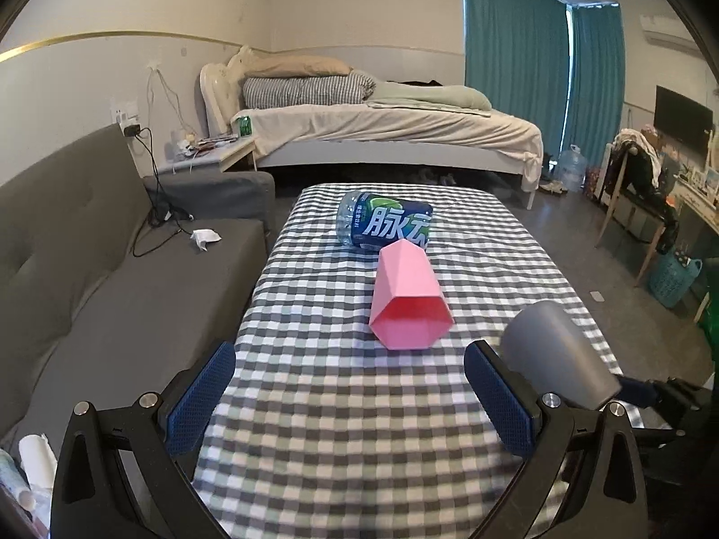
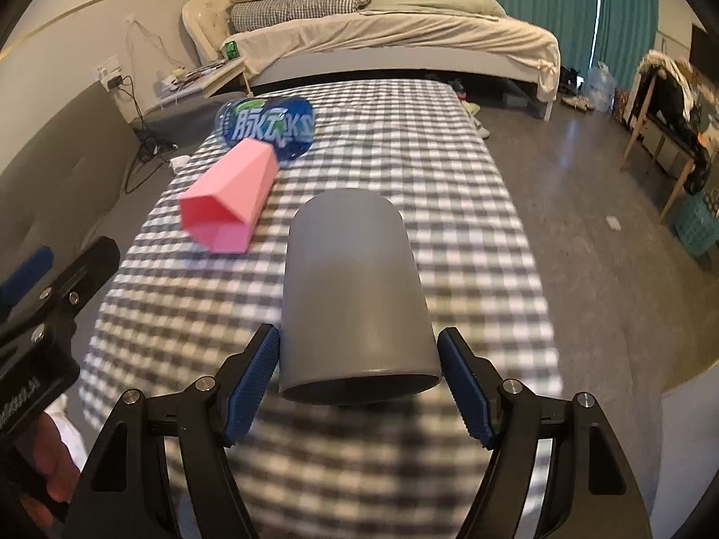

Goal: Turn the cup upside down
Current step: 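Lift the grey cup with the right gripper and rotate it upward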

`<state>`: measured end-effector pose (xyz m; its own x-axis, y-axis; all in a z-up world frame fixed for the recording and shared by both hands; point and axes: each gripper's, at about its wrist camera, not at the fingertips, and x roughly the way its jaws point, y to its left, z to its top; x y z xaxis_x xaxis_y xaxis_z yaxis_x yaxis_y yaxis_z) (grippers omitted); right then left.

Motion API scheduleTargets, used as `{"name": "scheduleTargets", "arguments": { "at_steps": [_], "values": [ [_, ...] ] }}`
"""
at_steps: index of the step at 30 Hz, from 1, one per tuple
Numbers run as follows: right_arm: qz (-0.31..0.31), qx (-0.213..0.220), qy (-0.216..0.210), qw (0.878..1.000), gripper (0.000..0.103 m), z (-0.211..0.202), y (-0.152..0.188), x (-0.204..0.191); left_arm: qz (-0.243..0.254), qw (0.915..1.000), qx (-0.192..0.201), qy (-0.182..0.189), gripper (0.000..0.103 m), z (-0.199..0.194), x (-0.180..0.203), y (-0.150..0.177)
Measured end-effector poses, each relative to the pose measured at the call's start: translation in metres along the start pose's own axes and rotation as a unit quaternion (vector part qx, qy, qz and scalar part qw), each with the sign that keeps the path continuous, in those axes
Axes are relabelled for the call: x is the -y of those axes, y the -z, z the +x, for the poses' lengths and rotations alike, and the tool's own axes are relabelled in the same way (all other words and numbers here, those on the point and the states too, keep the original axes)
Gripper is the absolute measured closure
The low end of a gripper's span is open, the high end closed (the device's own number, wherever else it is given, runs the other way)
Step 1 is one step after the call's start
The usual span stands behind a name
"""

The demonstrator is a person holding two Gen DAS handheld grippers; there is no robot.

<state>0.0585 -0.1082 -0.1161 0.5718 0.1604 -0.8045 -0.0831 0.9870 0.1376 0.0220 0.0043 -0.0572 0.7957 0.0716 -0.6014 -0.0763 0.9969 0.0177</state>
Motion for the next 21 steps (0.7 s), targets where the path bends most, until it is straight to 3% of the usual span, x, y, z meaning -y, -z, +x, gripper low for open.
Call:
{"name": "scheduleTargets", "arguments": {
  "at_steps": [10,13,15,21],
  "values": [
    [-0.013,-0.014,-0.01,1.0,0.03,-0.006,0.006,-0.027,-0.004,1.0,0.004,-0.003,0.0,-0.017,-0.01,0.003],
    [-0.007,-0.014,-0.038,0.999,0.03,-0.005,0.005,-0.025,-0.012,0.9999,0.005,-0.001,0.0,-0.017,-0.013,0.003],
    [-0.001,-0.008,-0.046,0.999,0.024,-0.008,0.004,-0.023,-0.011,0.9999,0.004,-0.006,0.0,-0.015,-0.012,0.001],
    [-0.013,0.028,-0.046,0.998,0.021,-0.028,-0.004,-0.012,-0.017,0.9996,0.008,-0.02,0.0,-0.017,-0.009,-0.005]
  ]
}}
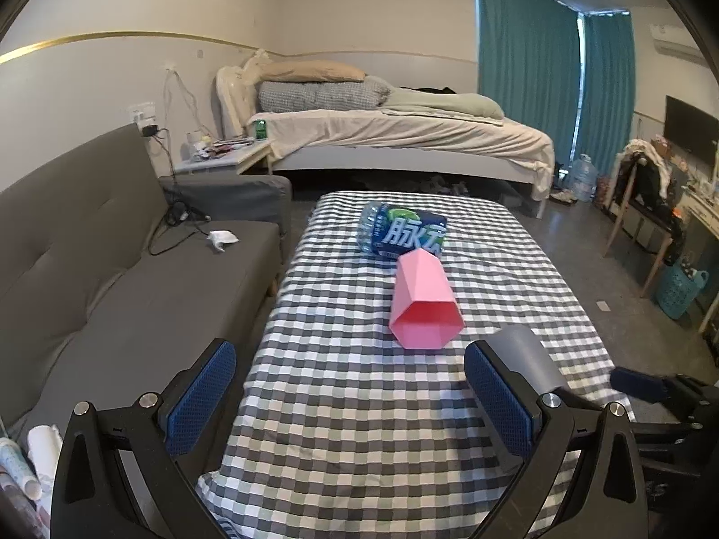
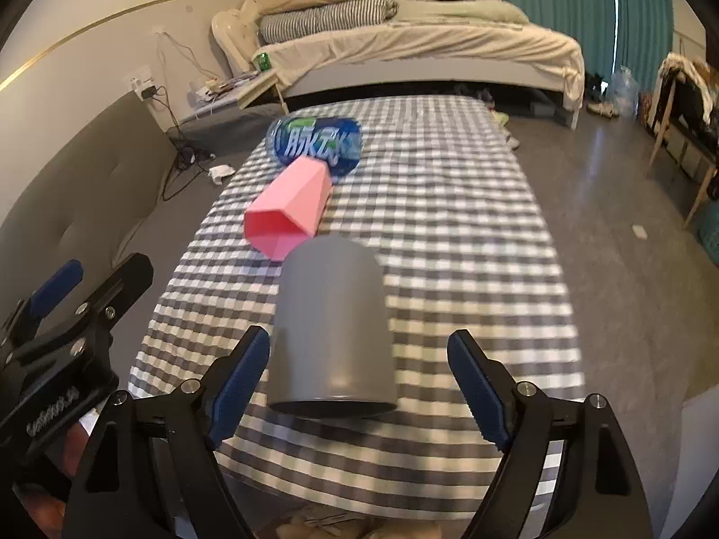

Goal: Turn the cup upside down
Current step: 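Lift the grey cup with the right gripper and rotate it upward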

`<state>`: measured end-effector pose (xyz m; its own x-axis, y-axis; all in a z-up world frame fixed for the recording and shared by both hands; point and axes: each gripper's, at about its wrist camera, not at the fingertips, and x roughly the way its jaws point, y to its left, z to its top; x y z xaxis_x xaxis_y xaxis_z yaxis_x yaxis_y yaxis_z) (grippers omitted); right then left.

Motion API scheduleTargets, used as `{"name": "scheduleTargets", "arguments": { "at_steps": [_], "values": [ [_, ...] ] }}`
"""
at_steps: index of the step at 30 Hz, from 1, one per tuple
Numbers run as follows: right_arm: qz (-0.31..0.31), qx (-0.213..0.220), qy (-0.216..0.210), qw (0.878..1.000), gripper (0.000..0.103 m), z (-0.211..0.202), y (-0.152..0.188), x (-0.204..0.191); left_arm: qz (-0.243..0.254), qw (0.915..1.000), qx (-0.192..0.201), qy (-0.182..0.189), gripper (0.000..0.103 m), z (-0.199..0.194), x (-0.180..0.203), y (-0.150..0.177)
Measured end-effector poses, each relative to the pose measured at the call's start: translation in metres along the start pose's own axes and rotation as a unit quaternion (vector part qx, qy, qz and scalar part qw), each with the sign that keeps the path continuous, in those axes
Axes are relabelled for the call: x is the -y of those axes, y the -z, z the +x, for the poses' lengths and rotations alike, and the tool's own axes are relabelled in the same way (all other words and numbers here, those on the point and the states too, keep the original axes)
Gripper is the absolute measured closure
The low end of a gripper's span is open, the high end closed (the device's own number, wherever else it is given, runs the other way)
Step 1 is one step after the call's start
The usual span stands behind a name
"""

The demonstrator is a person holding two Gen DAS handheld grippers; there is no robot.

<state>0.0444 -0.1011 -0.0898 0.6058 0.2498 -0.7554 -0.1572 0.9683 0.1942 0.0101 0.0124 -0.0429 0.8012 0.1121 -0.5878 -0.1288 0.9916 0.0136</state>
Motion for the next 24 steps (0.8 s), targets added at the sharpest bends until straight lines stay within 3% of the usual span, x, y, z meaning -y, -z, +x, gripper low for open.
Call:
{"name": "scheduleTargets", "arguments": {
  "at_steps": [6,12,18,21,24],
  "values": [
    [0.003,0.015,0.025,1.0,0.021,-0.017,-0.006,0.028,-0.002,1.0,0.0,-0.002,0.0,0.0,0.014,-0.01],
    [0.015,0.031,0.091,0.995,0.021,-0.03,-0.017,0.067,0.014,0.9984,-0.055,-0.001,0.0,0.026,0.045,-0.02],
    [-0.001,0.067,0.131,0.989,0.021,-0.034,-0.037,0.081,0.036,0.9941,-0.099,0.028,0.0,0.056,0.087,-0.024],
    [0.01,0.077,0.117,0.99,0.021,-0.028,-0.034,0.087,0.045,0.9916,-0.119,0.025,0.0,0.071,0.103,-0.02],
    [0.026,0.057,0.104,0.993,0.021,-0.012,-0.031,0.094,0.057,0.9877,-0.143,0.029,0.0,0.085,0.111,-0.01]
  ]
}}
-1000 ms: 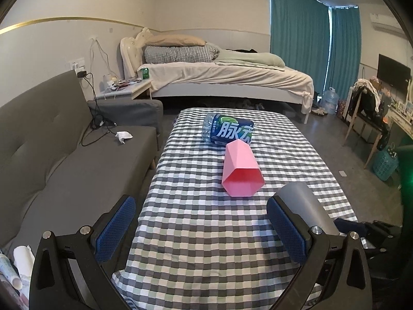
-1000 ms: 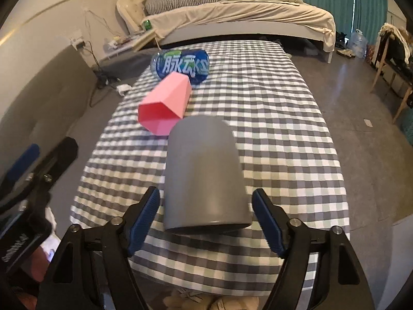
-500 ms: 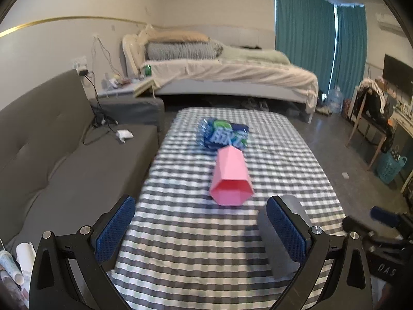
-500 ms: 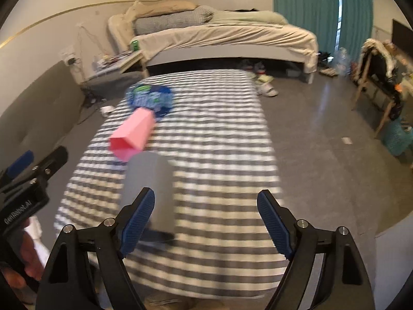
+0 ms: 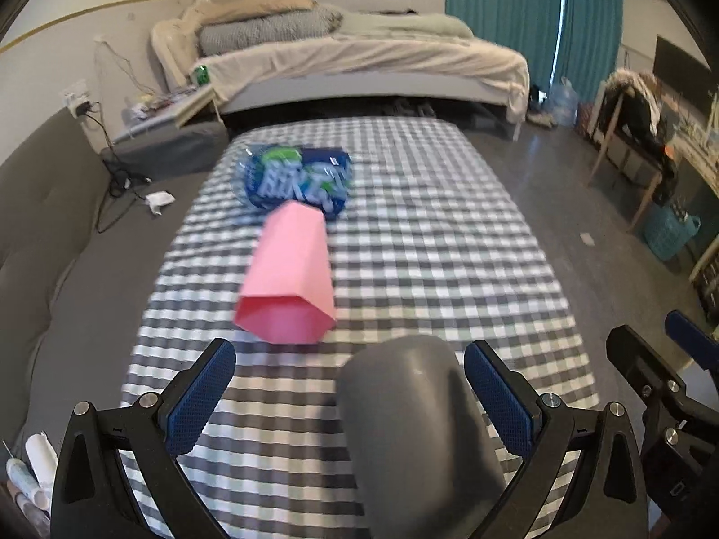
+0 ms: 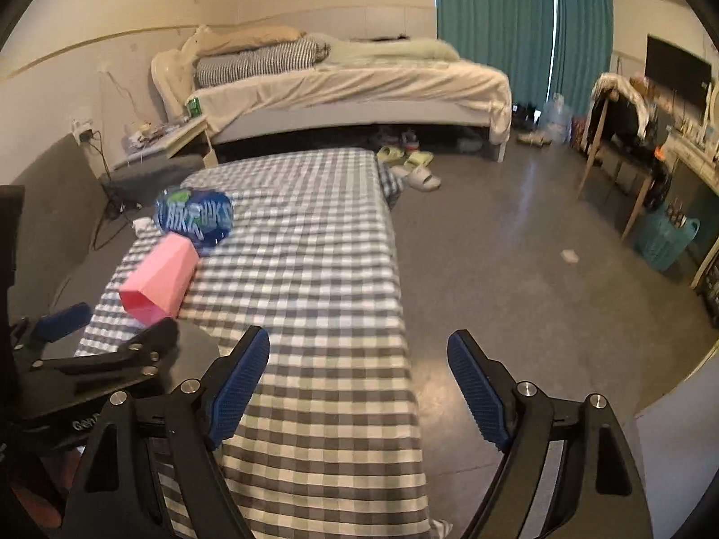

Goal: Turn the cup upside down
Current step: 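Lift the grey cup with the right gripper and rotate it upward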

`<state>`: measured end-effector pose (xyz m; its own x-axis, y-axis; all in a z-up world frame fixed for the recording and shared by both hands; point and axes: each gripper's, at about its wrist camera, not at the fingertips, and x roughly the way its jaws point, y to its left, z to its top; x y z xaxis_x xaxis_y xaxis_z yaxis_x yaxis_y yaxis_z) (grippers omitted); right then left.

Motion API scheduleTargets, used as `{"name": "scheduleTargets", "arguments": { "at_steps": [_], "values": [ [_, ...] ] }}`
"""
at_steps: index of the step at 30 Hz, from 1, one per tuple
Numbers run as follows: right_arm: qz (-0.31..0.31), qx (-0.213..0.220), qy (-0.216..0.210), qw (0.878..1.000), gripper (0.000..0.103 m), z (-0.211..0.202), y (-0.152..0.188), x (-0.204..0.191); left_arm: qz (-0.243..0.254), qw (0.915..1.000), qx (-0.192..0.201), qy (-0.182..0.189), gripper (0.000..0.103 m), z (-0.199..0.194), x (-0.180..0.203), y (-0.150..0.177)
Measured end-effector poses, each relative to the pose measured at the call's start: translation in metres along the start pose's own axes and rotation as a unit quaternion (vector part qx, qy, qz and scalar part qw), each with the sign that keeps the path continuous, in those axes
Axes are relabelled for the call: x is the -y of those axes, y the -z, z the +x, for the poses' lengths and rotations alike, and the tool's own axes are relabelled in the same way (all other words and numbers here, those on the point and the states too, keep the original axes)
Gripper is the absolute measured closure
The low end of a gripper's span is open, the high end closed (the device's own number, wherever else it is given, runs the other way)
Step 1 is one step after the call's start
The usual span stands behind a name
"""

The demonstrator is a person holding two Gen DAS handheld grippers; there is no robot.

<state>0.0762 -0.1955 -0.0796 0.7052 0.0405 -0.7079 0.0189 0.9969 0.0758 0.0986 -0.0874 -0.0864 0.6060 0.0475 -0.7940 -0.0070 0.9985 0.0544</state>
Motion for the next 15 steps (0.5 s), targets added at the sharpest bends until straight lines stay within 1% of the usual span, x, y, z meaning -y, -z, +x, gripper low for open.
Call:
{"name": "scheduleTargets", "arguments": {
  "at_steps": [1,2,4,7,9,10,11,12,13,14,15],
  "values": [
    [-0.002,-0.002,0.004,1.0,0.021,0.002,0.001,0.0,-0.002,1.0,-0.006,0.003,0.0,0.004,0.0,0.0],
    [-0.005,-0.003,0.009,1.0,0.021,0.005,0.004,-0.002,-0.012,0.9997,-0.014,0.013,0.0,0.008,-0.003,0.001],
    [-0.004,-0.004,0.004,1.0,0.021,0.01,0.004,-0.002,-0.037,0.998,-0.034,0.038,0.0,0.015,-0.008,0.0],
    [0.001,-0.001,0.012,1.0,0.021,0.012,0.007,-0.001,-0.047,0.9957,-0.057,0.056,0.0,0.021,-0.009,-0.002],
    [0.005,0.002,0.015,1.0,0.021,0.012,0.007,0.001,-0.046,0.9925,-0.083,0.077,0.0,0.027,-0.005,0.0],
    [0.01,0.004,0.015,1.0,0.021,0.012,0.006,0.003,-0.045,0.9903,-0.098,0.088,0.002,0.031,-0.004,0.002],
    [0.013,0.005,0.016,1.0,0.021,0.011,0.006,0.004,-0.044,0.9883,-0.112,0.095,0.008,0.035,-0.002,0.006],
    [0.015,0.007,0.017,1.0,0.021,0.01,0.006,0.006,-0.044,0.9861,-0.118,0.107,0.011,0.036,-0.001,0.007],
    [0.015,0.009,0.022,1.0,0.021,0.008,0.006,0.006,-0.045,0.9848,-0.118,0.119,0.021,0.034,-0.001,0.008],
    [0.012,0.014,0.033,0.999,0.021,0.006,0.006,0.006,-0.04,0.9858,-0.11,0.12,0.022,0.028,0.001,0.007],
    [0.008,0.019,0.046,0.999,0.021,0.004,0.006,0.006,-0.031,0.988,-0.102,0.112,0.022,0.025,0.002,0.007]
  ]
}}
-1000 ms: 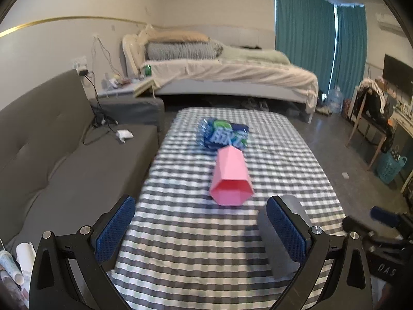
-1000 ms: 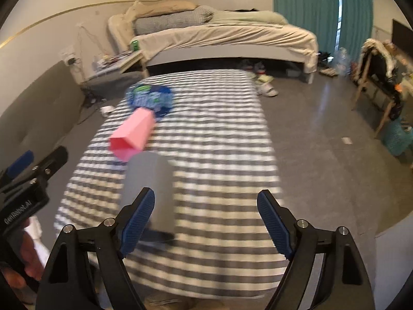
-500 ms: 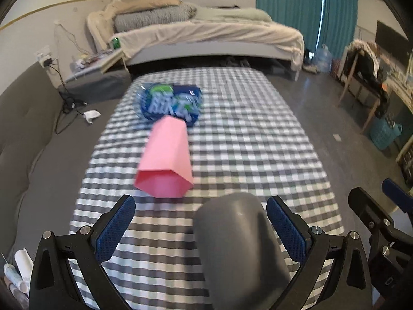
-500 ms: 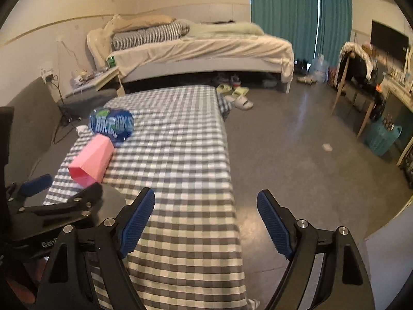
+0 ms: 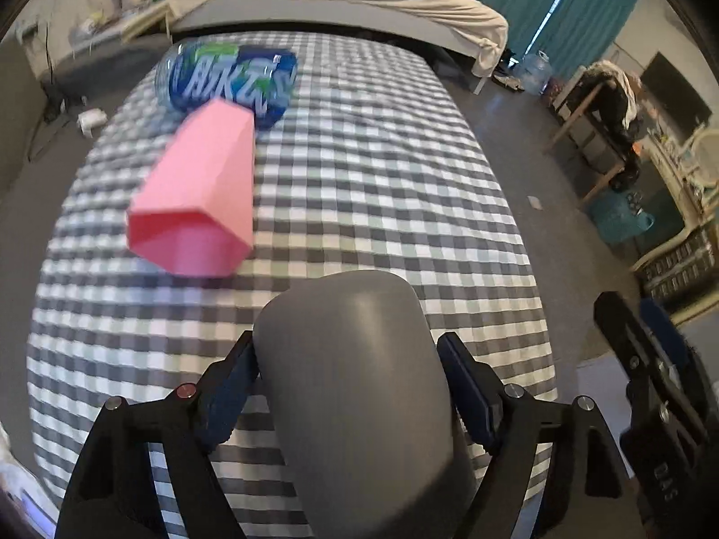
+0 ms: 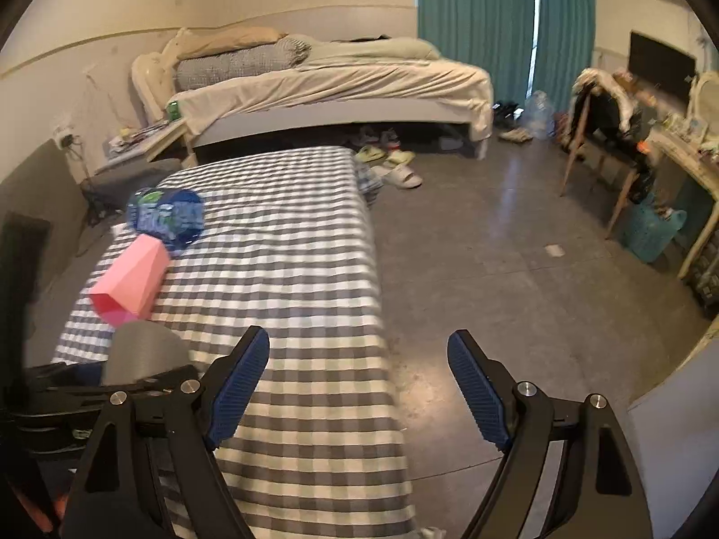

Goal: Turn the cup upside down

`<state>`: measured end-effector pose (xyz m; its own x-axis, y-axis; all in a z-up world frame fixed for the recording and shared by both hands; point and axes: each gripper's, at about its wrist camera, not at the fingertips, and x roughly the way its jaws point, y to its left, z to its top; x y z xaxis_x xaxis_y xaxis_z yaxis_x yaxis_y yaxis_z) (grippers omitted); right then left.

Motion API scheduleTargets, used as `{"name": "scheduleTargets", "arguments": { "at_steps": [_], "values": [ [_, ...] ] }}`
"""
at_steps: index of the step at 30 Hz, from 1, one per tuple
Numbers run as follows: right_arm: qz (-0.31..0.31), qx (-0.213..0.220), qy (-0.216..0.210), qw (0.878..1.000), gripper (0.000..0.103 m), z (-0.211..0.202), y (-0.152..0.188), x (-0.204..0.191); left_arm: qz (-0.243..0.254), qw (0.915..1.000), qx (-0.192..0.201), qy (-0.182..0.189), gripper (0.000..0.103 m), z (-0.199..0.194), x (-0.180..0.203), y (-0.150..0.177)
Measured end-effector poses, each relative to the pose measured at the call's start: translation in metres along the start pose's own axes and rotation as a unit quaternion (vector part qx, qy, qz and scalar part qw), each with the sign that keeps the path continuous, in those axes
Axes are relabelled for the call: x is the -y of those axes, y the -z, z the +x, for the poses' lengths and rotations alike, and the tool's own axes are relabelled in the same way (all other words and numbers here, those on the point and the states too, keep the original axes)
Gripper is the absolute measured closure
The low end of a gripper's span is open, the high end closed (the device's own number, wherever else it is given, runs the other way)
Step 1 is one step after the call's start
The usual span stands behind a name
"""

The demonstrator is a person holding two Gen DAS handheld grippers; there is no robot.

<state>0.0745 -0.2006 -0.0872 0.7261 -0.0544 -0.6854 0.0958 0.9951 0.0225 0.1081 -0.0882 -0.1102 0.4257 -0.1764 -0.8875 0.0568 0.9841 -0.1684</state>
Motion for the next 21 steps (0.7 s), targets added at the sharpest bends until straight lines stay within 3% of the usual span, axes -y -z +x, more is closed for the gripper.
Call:
{"name": "scheduleTargets", "arguments": {
  "at_steps": [5,11,18,21],
  "values": [
    [-0.005,0.016,0.02,1.0,0.021,-0.01,-0.002,0.003,0.004,0.9994,0.035,0.003,0.023,-0.021,-0.005,-0.001],
    [-0.015,0.023,0.025,0.999,0.021,-0.018,-0.002,-0.001,0.035,0.9904,0.133,-0.014,0.028,-0.057,-0.009,0.001],
    [-0.019,0.025,0.024,0.999,0.021,-0.023,-0.002,-0.004,0.082,0.9864,0.141,-0.024,0.028,-0.05,0.005,0.006],
    [-0.021,0.028,0.023,0.999,0.021,-0.027,-0.002,-0.004,0.091,0.988,0.125,0.001,0.029,-0.045,0.006,0.016]
  ]
}}
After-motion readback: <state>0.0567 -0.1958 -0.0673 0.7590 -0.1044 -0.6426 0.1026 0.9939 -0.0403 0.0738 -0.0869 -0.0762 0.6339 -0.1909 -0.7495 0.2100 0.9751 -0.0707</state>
